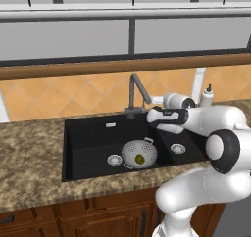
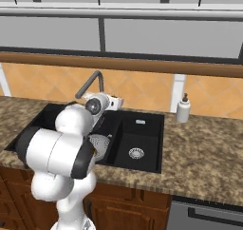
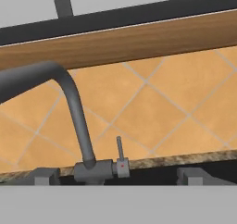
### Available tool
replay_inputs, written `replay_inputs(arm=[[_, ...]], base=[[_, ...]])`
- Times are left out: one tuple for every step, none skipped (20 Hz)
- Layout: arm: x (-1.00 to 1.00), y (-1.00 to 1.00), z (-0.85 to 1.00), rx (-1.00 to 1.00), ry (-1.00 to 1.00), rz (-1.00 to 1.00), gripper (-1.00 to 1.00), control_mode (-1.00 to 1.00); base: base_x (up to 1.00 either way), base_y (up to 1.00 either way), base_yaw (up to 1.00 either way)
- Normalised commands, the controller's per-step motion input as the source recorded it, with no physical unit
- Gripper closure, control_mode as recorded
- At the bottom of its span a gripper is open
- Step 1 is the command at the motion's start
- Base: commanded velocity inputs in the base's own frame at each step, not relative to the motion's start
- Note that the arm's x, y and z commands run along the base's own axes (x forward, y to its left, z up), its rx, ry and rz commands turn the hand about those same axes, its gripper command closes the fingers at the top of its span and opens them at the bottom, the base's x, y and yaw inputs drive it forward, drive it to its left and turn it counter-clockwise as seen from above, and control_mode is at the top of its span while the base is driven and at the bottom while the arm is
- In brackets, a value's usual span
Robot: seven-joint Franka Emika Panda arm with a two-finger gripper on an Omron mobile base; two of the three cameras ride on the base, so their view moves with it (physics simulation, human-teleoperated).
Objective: Put the colander in the sink, put the kiwi in the colander, and turn on the sink faucet and pour water over the colander.
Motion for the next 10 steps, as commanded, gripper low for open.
replay_inputs(arm=[[0.51, -0.02, -0.05, 0.0, -0.01, 0.0, -1.0, -1.0], [0.36, -0.22, -0.08, 0.0, 0.0, 0.0, -1.0, -1.0], [0.3, -0.29, -0.11, 0.01, 0.0, 0.02, -1.0, -1.0], [0.28, -0.26, -0.09, 0.01, 0.0, 0.02, -1.0, -1.0], [0.16, -0.15, -0.09, 0.0, 0.0, 0.0, -1.0, -1.0], [0.15, -0.11, -0.05, 0.0, 0.0, 0.0, -1.0, -1.0], [0.17, -0.04, -0.04, 0.0, 0.0, 0.0, -1.0, -1.0], [0.14, 0.0, -0.06, 0.0, 0.0, 0.0, -1.0, -1.0], [0.14, 0.0, -0.05, 0.0, 0.0, 0.0, -1.0, -1.0], [0.14, 0.0, -0.09, 0.0, 0.0, 0.0, -1.0, -1.0]], base=[[0.0, 0.0, 0.0], [0.0, 0.0, 0.0], [0.0, 0.0, 0.0], [0.0, 0.0, 0.0], [0.0, 0.0, 0.0], [0.0, 0.0, 0.0], [0.0, 0.0, 0.0], [0.0, 0.0, 0.0], [0.0, 0.0, 0.0], [0.0, 0.0, 0.0]])
